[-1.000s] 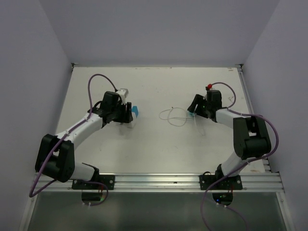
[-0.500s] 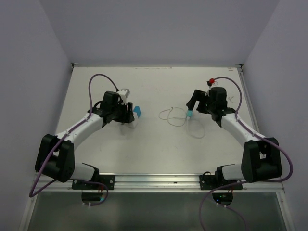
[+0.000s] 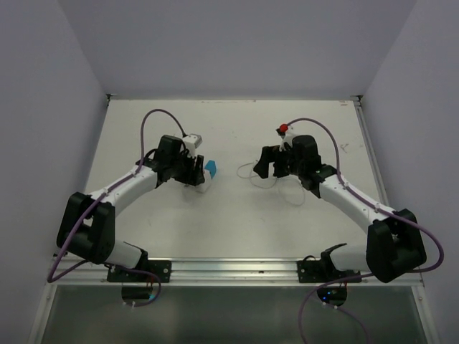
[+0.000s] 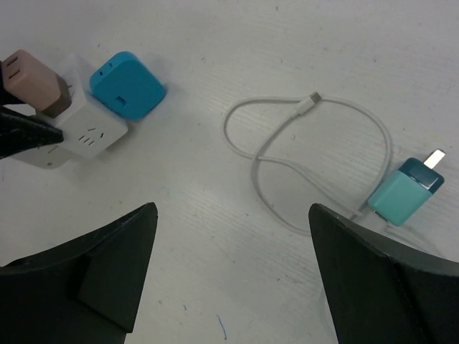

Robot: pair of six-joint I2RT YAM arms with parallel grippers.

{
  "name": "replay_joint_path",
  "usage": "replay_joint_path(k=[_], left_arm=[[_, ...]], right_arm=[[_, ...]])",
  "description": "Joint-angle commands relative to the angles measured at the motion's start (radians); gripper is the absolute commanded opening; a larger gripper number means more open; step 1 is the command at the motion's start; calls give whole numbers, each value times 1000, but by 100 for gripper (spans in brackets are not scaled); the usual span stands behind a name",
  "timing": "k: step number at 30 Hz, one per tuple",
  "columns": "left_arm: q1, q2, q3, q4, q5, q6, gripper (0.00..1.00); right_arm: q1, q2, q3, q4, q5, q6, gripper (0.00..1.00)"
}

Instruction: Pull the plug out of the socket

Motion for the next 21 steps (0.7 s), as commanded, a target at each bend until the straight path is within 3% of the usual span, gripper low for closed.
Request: replay_joint_path(k=[1,10,14,19,21], left_arm=[[-9,40,97,78,73,118,5],[-12,80,93,124,128,132,21],[-15,43,78,149,100,114,43],[-15,-29,88,165,76,77,61],[-15,-52,93,168,57,57,74]], right_arm=[[23,-27,-6,11,-42,-47,90],[64,-68,-26,-7,-16,-49,90],[69,-88,-41,-10,-17,-47,90],[77,-103,-42,-24,-19,-53,91],[80,-109,-40,-33,-17,-55,91]])
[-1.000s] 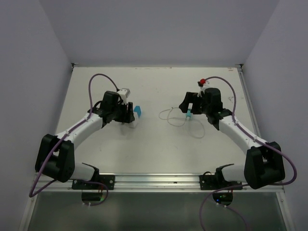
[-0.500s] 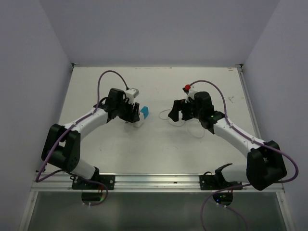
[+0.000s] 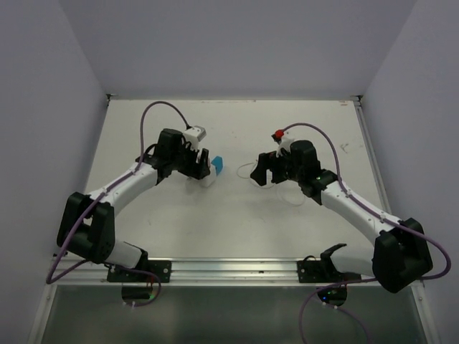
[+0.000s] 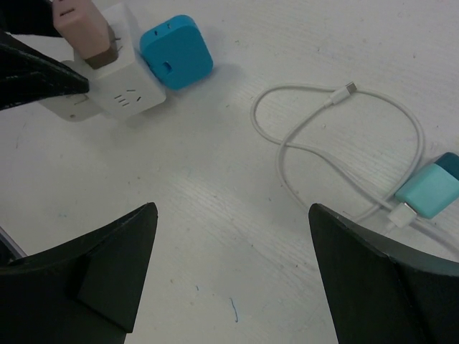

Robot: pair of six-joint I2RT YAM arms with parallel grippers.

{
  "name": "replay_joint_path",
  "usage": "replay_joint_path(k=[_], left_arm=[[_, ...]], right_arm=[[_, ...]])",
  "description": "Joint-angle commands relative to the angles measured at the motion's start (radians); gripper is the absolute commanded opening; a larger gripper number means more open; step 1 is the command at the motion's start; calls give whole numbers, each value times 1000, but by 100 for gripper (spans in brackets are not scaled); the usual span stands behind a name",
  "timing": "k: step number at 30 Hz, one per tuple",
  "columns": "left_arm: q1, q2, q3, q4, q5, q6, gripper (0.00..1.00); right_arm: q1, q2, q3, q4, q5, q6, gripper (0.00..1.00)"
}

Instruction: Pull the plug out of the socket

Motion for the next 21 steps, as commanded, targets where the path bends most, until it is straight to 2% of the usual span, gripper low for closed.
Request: replay_joint_path(k=[1,3,12,14,17,21], left_arm=[[-5,-118,28,117,-26,-45,77],[-5,-142,28,107,-54,-87,87],[-8,-349,-106,40,-184,-391,89],[-20,-381,-136,23,-270,-466,90],[-80,-440,-195,12,-426,-629,89],[-294,-417,-189,-58,-703,-875,85]], right_arm=[[11,-46,-3,-17,-1,-23,91],[13,-52,-5,-25,2,-23,91],[21,-86,-23,-40,16,-24,91],[22,-84,-26,-39,16,-24,91],[25,-81,-28,-40,19,-21,91],[25,-86,-37,-44,38,-15,91]])
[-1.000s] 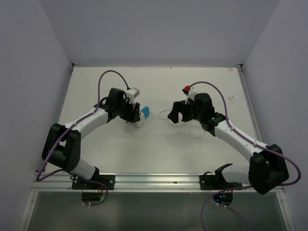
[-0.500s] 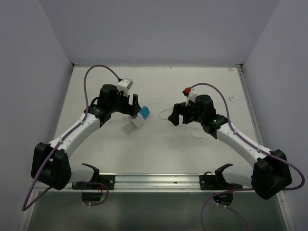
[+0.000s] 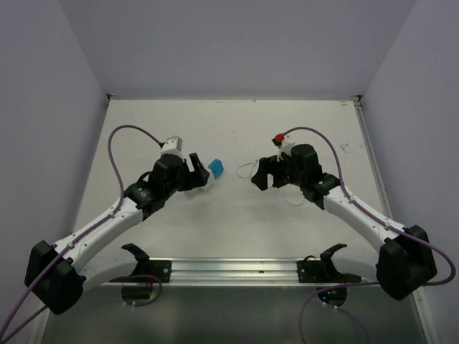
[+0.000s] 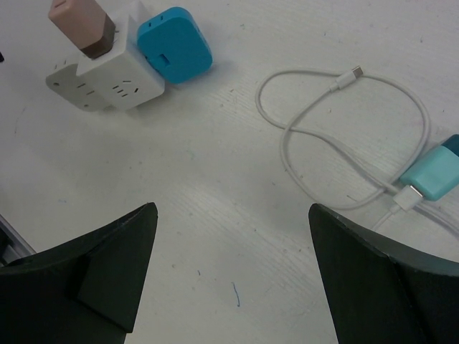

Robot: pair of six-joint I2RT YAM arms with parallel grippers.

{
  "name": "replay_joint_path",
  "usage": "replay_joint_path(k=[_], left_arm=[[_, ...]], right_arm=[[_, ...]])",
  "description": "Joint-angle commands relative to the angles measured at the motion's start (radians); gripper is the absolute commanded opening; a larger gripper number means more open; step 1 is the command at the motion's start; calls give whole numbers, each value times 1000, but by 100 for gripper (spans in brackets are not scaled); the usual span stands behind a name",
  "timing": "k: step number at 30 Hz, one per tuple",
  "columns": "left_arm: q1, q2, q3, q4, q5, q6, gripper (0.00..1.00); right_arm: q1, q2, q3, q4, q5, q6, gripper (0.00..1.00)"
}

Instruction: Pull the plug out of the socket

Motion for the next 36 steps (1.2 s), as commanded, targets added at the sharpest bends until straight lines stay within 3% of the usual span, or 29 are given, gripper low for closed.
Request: replay_joint_path(k=[1,5,7,9,15,25,36], left_arm=[[-147,37,33,-103,-350,-295,84],[-340,195,193,-247,-553,-454,84],[-363,304,247,-329,-596,-563,86],[-369,387,299,-411,-619,-638,86],[-371,482,345,-454,-675,-724,86],[-371,616,449,-498,-770,-763,85],[-322,719,500,-507,-745,-792,84]], right_arm=[[8,-28,-10,-3,31,-1,91],[8,-43,-19,-2,42,10,91],[6,-57,-30,3,47,16,91],[8,-69,-39,8,45,16,91],[8,-104,-65,18,39,14,91],[8,-121,-94,44,25,10,91],[6,-135,-111,57,18,2,91]])
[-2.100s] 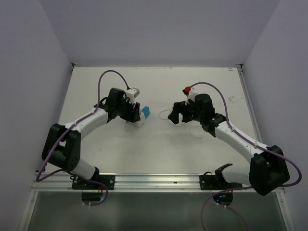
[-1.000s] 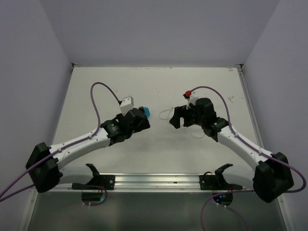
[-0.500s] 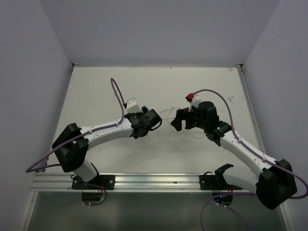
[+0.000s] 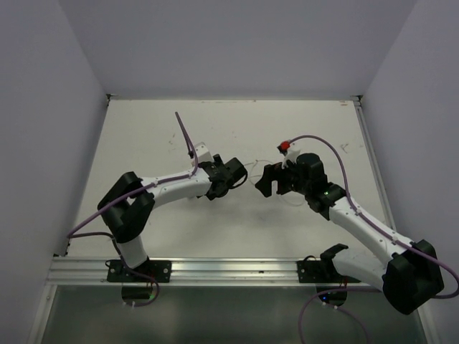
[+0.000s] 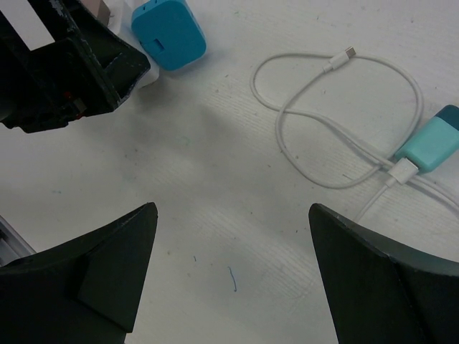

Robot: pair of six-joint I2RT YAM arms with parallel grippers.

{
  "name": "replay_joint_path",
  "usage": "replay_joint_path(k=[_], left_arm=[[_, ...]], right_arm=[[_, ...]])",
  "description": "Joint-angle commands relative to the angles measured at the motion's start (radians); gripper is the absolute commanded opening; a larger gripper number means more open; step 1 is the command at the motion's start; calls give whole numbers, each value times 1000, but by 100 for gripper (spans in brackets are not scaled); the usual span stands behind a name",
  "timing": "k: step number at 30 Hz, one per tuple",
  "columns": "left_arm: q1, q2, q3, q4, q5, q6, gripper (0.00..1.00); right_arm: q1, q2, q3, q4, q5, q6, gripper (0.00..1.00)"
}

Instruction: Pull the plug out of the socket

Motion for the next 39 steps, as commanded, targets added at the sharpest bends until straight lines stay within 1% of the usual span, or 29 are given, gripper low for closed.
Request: replay_joint_path(k=[1,7,11,12,14,15,17,18,20,21,22,24,25,26,27,28,29,30,32,33,34,35,36,37,38,39], left_arm=[[21,6,39,-27,-58,-55,84],[42,34,50,-28,-55,-53,83],[56,37,41,-9,-49,-44,76],[55,36,38,-8,-48,-41,72],[58,32,30,2,-46,-35,67],[56,29,29,2,-48,-32,61],[59,23,18,9,-43,-18,55],[59,22,13,12,-40,-9,47],[61,10,-5,32,-34,25,40],[61,5,-13,38,-31,38,34],[61,-1,-29,63,-29,61,31],[61,-26,-51,93,-28,147,25],[59,-39,-83,157,-22,195,24],[59,-72,-101,198,-17,304,24],[61,-90,-121,294,15,371,24],[64,-110,-164,349,44,452,25],[64,-148,-183,388,61,571,25],[65,-171,-209,485,111,641,25],[65,-243,-287,560,146,800,25],[65,-271,-319,653,205,857,25],[68,-297,-377,690,228,943,24],[70,-343,-402,716,245,977,22],[73,-366,-430,798,326,1012,22],[88,-385,-474,825,372,1063,22],[97,-415,-494,848,412,1083,22],[105,-428,-511,894,486,1103,22]], right_arm=[[2,-21,-8,41,-7,-6,91],[4,-10,-9,46,-15,-6,91],[2,-14,-9,45,-15,-8,91],[2,-13,-9,45,-15,-9,91],[2,-11,-9,46,-15,-9,91],[2,-10,-9,46,-20,-11,91],[2,-7,-9,48,-24,-11,91],[4,-8,-9,48,-27,-14,91],[2,-7,-9,49,-34,-17,91],[4,-7,-8,51,-43,-18,91],[4,-7,-8,52,-50,-21,91],[4,-7,-9,55,-67,-29,91],[4,-4,-9,58,-89,-29,91],[4,-1,-11,66,-102,-31,91],[4,2,-12,72,-115,-31,91],[4,5,-14,78,-141,-31,91],[8,10,-16,86,-149,-31,91],[9,15,-17,89,-155,-31,91],[16,18,-16,95,-170,-34,91],[25,25,-14,95,-178,-37,91],[30,31,-11,95,-188,-40,91],[36,41,1,97,-207,-40,90],[53,57,7,95,-207,-43,90],[64,71,15,95,-205,-47,90],[91,82,32,95,-190,-66,90],[105,108,41,95,-179,-74,90]])
